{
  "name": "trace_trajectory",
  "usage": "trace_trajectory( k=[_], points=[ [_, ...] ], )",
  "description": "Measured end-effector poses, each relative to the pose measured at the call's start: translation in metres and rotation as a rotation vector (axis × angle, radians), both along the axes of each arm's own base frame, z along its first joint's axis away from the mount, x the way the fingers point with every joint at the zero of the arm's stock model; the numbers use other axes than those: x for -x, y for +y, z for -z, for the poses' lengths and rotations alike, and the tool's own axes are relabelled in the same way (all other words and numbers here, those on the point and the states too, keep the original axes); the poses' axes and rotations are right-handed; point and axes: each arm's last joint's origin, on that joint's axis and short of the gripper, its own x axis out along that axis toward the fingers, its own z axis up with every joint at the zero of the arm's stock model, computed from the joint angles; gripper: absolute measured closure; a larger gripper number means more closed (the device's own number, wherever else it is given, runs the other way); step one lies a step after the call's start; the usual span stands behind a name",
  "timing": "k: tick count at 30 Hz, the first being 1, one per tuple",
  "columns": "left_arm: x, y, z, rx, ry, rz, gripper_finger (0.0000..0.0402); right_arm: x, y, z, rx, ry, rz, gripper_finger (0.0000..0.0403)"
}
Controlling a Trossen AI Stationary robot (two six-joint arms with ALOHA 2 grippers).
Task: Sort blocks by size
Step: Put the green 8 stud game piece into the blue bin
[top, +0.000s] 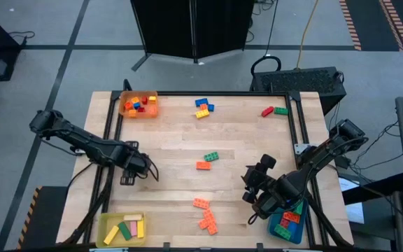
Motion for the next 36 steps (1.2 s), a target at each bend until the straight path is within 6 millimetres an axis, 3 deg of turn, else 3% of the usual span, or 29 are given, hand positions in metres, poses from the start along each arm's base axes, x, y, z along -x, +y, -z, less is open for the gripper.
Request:
trace_trajectory(
  k=[11,23,28,36],
  points=[
    [-0.006,-0.003,0.019,-0.018,0.121,-0.024,0.0066,-0.002,0.002,0.0,-0.021,-0.024,-0.001,0.0206],
    [-0.013,-0.005,0.043,-0.084,0.271,-0.024,0.006,-0.002,0.003,0.0,-0.025,-0.026,-0.006,0.0206],
    [-0.014,-0.006,0.049,-0.095,0.311,-0.025,0.0089,-0.002,0.003,0.0,-0.025,-0.026,-0.006,0.0206],
    [-0.017,-0.007,0.053,-0.082,0.302,-0.104,0.0207,-0.002,0.003,0.0,-0.023,-0.028,-0.005,0.0206]
  ],
)
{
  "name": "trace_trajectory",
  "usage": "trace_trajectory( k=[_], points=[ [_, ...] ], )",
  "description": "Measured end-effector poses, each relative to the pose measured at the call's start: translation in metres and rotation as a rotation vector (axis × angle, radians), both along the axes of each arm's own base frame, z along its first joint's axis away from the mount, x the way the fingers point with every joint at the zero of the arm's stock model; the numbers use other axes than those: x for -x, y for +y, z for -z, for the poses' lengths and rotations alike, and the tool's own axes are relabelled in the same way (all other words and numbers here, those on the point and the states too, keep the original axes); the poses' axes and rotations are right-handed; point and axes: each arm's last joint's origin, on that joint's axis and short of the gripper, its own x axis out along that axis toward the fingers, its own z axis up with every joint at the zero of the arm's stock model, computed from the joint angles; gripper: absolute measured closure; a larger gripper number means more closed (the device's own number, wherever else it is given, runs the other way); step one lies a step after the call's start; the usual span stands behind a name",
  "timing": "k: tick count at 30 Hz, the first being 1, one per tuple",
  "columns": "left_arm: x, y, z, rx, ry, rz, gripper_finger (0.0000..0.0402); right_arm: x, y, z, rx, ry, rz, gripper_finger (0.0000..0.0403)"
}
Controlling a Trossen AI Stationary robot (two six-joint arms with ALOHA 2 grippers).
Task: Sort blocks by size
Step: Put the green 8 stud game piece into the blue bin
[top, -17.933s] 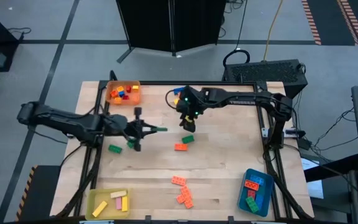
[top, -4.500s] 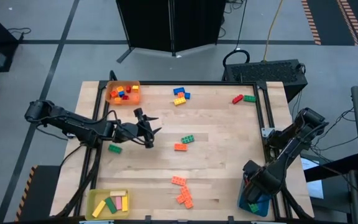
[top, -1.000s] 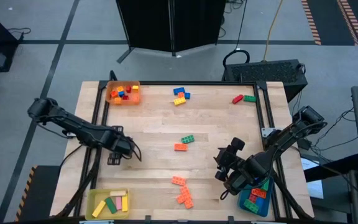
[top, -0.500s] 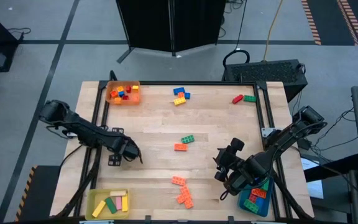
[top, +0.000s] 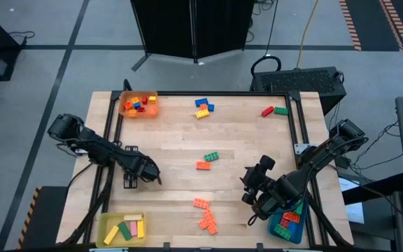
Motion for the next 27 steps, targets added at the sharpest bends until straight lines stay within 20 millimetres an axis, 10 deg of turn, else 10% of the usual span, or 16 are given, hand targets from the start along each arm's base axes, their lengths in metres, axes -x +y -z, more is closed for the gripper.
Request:
trace_trajectory(
  k=[14,27],
  points=[
    [-0.012,-0.002,-0.009,-0.039,-0.115,-0.059,0.0273,-0.008,0.003,-0.001,-0.034,-0.054,-0.019,0.0206],
    [-0.035,-0.008,-0.066,0.029,-0.492,-0.007,0.0273,-0.021,-0.001,-0.001,-0.043,-0.065,-0.046,0.0206]
  ],
)
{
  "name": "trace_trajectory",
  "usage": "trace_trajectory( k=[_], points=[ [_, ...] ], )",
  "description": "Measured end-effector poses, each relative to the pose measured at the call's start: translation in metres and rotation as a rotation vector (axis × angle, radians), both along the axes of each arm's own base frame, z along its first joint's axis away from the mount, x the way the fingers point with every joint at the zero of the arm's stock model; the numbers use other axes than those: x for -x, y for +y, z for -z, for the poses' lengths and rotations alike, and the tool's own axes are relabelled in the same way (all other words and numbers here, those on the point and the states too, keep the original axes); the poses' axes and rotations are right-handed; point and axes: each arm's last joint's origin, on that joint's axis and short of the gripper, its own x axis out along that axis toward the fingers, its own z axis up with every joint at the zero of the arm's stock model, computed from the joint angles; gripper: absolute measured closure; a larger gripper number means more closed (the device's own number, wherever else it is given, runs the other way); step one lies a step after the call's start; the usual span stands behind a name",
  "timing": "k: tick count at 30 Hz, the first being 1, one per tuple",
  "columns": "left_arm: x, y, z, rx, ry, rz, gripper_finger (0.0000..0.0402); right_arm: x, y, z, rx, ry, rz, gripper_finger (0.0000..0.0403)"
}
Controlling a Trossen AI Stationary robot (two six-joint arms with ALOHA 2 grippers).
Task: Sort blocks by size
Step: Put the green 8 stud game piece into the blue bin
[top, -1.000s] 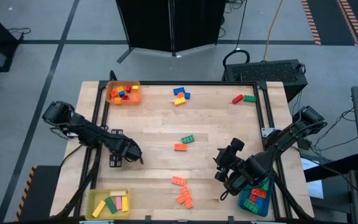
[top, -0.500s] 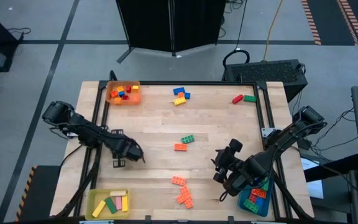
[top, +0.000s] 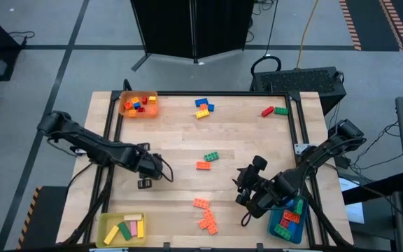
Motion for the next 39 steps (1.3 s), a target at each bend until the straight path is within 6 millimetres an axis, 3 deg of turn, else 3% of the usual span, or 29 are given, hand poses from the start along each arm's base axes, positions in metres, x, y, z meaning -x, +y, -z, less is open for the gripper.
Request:
trace_trajectory(
  k=[5,10,14,23,31,39],
  points=[
    [-0.011,-0.003,-0.021,0.024,-0.236,0.052,0.0273,-0.009,-0.007,0.013,-0.09,-0.036,0.013,0.0206],
    [-0.025,-0.006,-0.026,-0.02,-0.372,0.165,0.0273,-0.023,-0.023,0.032,-0.265,-0.132,0.097,0.0206],
    [-0.037,-0.011,-0.024,-0.02,-0.439,0.262,0.0273,-0.028,-0.032,0.039,-0.17,-0.101,-0.036,0.0207],
    [-0.06,-0.021,-0.032,0.138,-0.65,0.419,0.0273,-0.05,-0.027,0.028,0.11,-0.129,-0.419,0.0207],
    [-0.079,-0.01,-0.016,0.227,-0.64,0.441,0.0273,-0.063,-0.02,0.027,0.36,-0.127,-0.746,0.0207],
    [-0.099,0.0,0.0,0.317,-0.687,0.513,0.0273,-0.073,-0.037,0.027,0.356,-0.137,-0.832,0.0207]
  ],
)
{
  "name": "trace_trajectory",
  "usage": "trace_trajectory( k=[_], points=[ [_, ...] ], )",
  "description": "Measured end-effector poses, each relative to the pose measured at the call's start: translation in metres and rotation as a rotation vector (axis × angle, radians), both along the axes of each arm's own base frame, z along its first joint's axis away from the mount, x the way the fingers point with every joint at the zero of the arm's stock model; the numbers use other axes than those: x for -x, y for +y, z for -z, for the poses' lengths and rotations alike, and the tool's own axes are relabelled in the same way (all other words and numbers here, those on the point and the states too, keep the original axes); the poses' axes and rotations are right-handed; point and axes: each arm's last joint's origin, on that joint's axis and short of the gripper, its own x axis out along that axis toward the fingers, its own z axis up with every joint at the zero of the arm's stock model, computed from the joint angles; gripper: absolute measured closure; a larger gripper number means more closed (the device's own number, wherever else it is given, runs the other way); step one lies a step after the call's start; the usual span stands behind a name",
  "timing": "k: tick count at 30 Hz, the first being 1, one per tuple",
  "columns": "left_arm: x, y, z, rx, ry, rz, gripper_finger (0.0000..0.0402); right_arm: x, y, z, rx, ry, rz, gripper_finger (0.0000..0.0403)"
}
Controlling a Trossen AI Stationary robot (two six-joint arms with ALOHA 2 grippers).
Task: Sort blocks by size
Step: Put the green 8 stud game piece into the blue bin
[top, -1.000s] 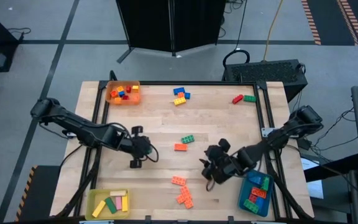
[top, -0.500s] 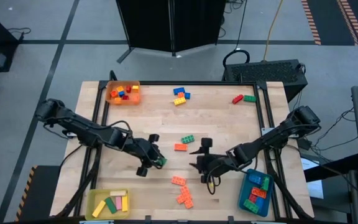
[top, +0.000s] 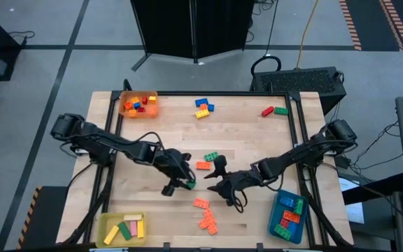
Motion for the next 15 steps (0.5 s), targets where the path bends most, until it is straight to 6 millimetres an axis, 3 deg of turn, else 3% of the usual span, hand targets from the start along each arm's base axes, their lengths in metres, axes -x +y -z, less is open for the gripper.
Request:
trace_trajectory(
  k=[10,15],
  points=[
    [-0.018,0.019,0.015,0.064,-0.041,0.008,0.0274,-0.013,-0.018,-0.003,-0.031,0.0,-0.08,0.0207],
    [-0.023,0.022,0.012,0.087,-0.06,0.023,0.0274,-0.021,-0.02,0.005,0.01,0.047,-0.09,0.0207]
  ],
)
